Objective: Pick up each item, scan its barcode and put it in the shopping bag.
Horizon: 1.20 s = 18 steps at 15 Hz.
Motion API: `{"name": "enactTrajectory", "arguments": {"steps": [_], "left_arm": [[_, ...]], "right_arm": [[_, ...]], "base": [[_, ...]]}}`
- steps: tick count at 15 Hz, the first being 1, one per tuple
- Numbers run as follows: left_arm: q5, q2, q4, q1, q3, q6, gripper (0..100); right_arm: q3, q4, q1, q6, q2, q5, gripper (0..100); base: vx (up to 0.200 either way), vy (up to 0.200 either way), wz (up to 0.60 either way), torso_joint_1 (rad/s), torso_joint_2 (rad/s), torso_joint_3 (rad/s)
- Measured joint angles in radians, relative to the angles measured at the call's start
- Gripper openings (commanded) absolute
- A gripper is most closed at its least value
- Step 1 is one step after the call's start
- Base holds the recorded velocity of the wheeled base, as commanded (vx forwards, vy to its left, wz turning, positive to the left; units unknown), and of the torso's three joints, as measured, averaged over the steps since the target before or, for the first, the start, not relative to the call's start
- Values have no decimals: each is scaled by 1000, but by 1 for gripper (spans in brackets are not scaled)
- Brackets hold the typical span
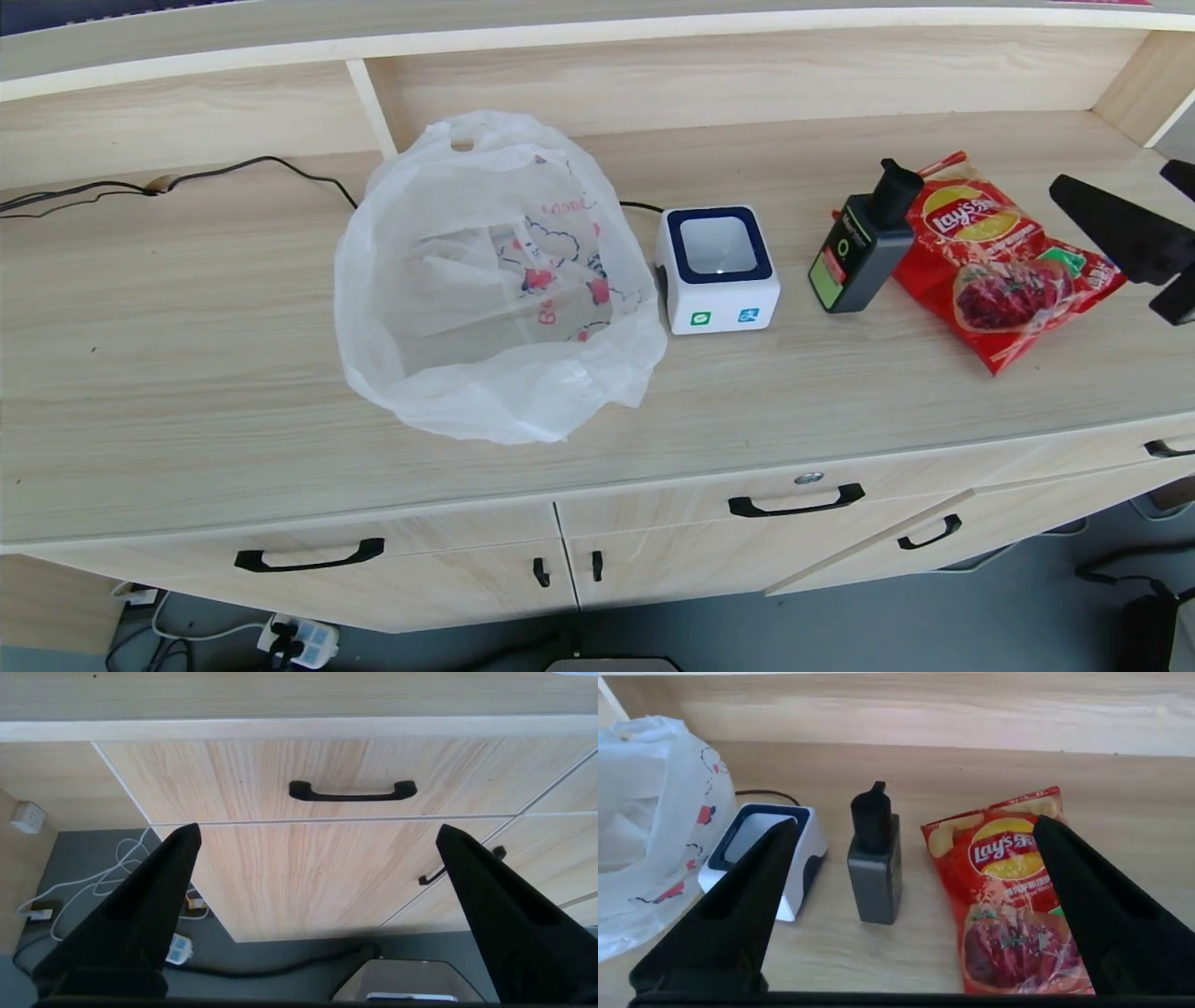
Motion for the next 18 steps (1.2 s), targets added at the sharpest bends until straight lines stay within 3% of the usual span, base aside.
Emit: {"name": "enactTrajectory", "arguments": {"steps": [5, 18], "left_arm": [[0, 0, 0, 0, 0, 2, 100], [0, 0, -1, 0, 0, 1, 100]], "right_arm": [[-52, -272, 47, -8, 266, -42, 100], [-39, -276, 105, -63, 360, -44, 100]], "base": [[0, 0, 0, 0, 0, 0], [0, 0, 0, 0, 0, 0]]}}
